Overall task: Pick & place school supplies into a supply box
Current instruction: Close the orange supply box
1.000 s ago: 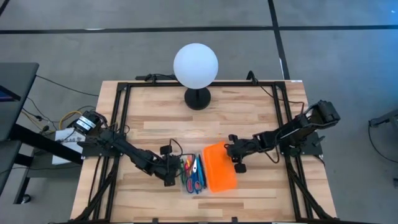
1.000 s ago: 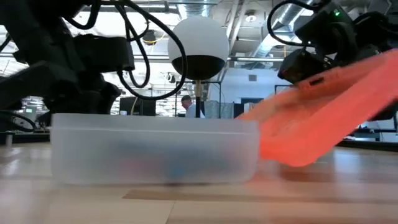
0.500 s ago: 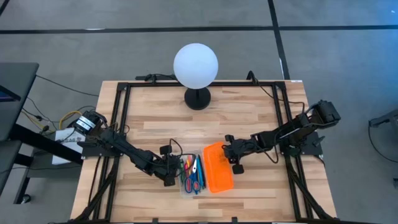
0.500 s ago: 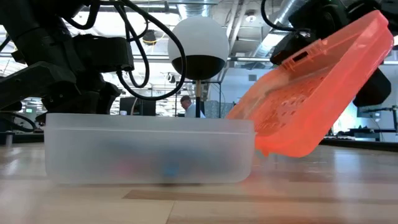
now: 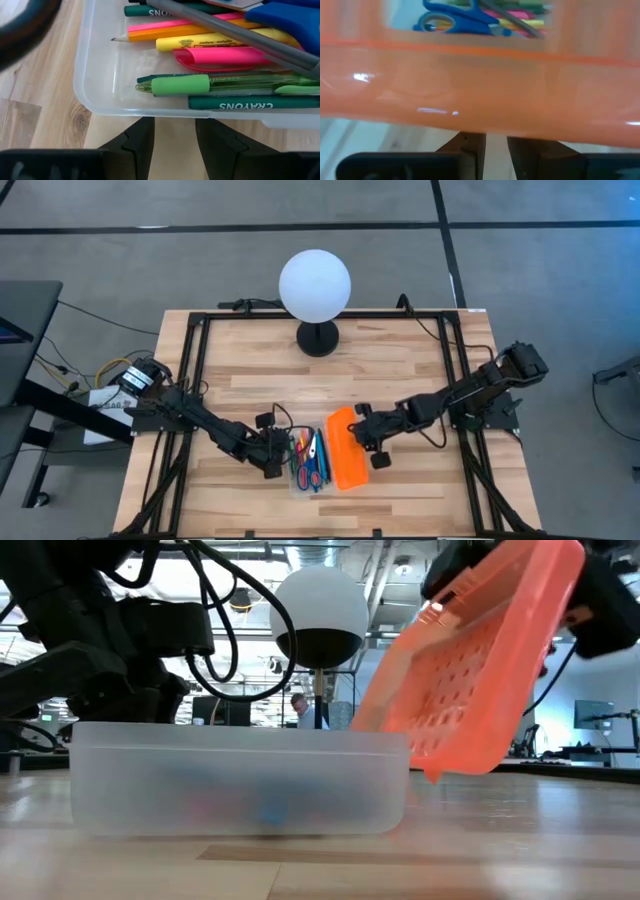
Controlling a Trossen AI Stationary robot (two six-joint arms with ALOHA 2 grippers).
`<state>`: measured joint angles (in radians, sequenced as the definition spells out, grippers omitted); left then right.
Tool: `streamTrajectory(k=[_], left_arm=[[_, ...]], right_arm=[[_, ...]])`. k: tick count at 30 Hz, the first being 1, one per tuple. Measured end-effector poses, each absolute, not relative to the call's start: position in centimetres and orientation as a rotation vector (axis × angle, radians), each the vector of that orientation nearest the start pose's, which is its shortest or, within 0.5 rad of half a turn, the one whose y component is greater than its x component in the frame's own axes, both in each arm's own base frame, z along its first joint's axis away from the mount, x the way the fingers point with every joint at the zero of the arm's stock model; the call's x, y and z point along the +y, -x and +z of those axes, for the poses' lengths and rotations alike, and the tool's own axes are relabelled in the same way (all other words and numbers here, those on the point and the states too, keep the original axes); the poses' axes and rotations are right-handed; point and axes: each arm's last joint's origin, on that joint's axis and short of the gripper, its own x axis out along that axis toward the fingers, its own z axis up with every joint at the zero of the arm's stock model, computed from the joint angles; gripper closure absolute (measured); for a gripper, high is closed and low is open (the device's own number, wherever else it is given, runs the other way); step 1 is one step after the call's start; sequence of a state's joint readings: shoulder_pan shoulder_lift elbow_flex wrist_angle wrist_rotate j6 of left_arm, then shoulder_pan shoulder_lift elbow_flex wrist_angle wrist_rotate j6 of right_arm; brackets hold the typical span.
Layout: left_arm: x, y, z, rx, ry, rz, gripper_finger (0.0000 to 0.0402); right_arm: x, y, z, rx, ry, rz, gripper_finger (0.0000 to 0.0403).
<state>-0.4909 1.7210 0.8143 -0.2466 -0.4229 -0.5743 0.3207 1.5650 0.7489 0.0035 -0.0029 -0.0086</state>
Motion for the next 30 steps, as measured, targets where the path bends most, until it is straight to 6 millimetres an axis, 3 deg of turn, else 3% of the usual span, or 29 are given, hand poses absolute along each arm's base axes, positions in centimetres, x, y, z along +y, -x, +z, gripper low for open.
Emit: streamTrajectory(k=[18,30], left_arm=[[-12.8,-26.7,12.3,0.993,0.000,0.240,0.0265],[-12.6,-27.0,12.4,0.959,-0.016,0.258,0.0265]], right_arm=[[11.9,-30.0,19.9,0.608,0.208,0.397,0.0337],[12.6,-31.6,19.3,0.481,0.197,0.426,0.0337]])
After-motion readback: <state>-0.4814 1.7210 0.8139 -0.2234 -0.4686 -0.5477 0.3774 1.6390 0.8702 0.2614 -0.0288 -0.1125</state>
